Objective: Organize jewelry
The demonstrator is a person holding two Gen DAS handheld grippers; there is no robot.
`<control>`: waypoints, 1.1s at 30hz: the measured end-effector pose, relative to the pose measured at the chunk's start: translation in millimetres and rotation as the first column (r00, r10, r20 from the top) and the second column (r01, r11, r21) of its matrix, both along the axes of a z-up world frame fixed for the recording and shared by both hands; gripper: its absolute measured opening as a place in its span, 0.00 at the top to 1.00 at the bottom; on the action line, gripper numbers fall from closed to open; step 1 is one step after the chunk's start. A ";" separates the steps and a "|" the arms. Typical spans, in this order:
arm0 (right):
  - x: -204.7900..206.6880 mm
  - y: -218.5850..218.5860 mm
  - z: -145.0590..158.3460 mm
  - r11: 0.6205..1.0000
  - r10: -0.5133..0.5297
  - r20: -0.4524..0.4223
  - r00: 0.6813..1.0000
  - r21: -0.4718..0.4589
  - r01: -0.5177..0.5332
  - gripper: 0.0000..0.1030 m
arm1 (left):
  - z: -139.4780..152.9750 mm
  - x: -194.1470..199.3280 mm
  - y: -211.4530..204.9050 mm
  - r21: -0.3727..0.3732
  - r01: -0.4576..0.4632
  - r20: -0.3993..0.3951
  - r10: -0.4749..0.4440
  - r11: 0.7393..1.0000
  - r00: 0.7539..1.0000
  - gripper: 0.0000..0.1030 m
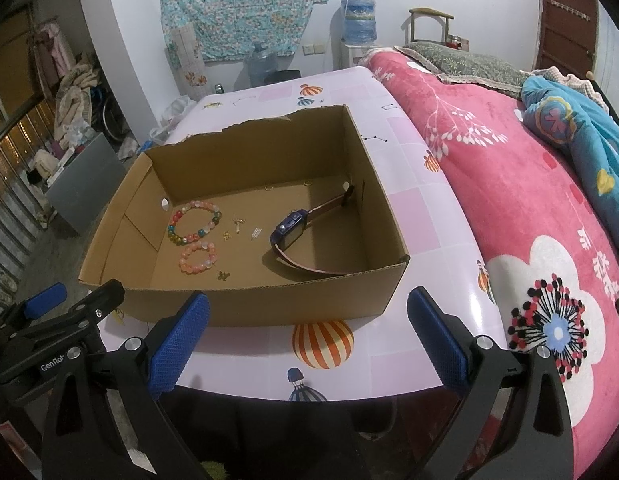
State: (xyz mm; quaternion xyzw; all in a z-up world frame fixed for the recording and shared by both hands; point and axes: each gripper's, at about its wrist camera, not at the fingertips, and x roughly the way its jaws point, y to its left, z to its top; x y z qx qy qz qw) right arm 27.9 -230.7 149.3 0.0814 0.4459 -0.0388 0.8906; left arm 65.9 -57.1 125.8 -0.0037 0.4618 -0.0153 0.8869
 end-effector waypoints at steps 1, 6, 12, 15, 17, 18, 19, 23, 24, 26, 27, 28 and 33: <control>0.0 0.1 0.0 1.000 -0.001 0.000 1.000 0.000 0.001 0.07 | 0.7 0.1 0.0 0.002 -0.001 0.001 0.001 1.000 1.000 0.08; 0.0 0.5 -0.2 1.000 0.000 -0.001 1.000 -0.001 0.000 0.07 | 0.9 0.2 0.0 0.001 -0.002 0.001 0.002 1.000 1.000 0.08; 0.1 0.4 1.4 1.000 0.002 0.001 1.000 0.000 -0.002 0.07 | 1.1 0.1 0.5 0.000 -0.001 0.001 0.001 1.000 1.000 0.08; -0.1 1.1 1.6 1.000 0.003 0.001 1.000 -0.002 -0.003 0.07 | 1.1 0.1 0.5 0.001 0.000 0.002 0.000 1.000 1.000 0.08; 0.0 1.0 1.4 1.000 0.002 0.000 1.000 -0.001 -0.002 0.07 | 1.0 0.1 0.5 0.001 0.000 0.001 0.000 1.000 1.000 0.08; 0.0 1.1 1.6 1.000 0.002 0.000 1.000 -0.001 -0.002 0.07 | 1.0 0.1 0.4 0.000 -0.001 0.001 0.001 1.000 1.000 0.08; 0.0 0.9 1.4 1.000 0.002 0.001 1.000 -0.001 -0.002 0.07 | 0.7 -0.1 0.5 0.000 -0.001 0.001 0.001 1.000 1.000 0.08; 0.0 1.1 1.3 1.000 0.001 0.000 1.000 0.000 -0.001 0.07 | 0.7 -0.1 0.4 0.001 -0.001 0.000 0.001 1.000 1.000 0.08; 0.2 0.7 1.0 1.000 0.002 0.001 1.000 0.000 -0.002 0.07 | 1.1 0.1 0.4 0.000 -0.001 0.001 0.001 1.000 1.000 0.08; 0.1 1.3 1.3 1.000 0.003 0.000 1.000 -0.002 -0.003 0.07 | 0.6 0.0 0.5 0.001 -0.002 0.001 0.002 1.000 1.000 0.08; 0.0 1.5 1.4 1.000 0.003 0.000 1.000 -0.002 -0.003 0.07 | 0.4 0.0 0.6 0.000 -0.002 0.000 0.002 1.000 1.000 0.08; 0.1 1.1 1.2 1.000 0.004 0.000 1.000 -0.001 -0.004 0.07 | 0.7 0.1 0.7 -0.002 -0.001 -0.001 0.001 1.000 1.000 0.08; 0.0 1.3 1.1 1.000 0.006 0.001 1.000 -0.002 -0.006 0.07 | 0.4 -0.1 0.9 -0.001 -0.001 0.000 0.001 1.000 1.000 0.08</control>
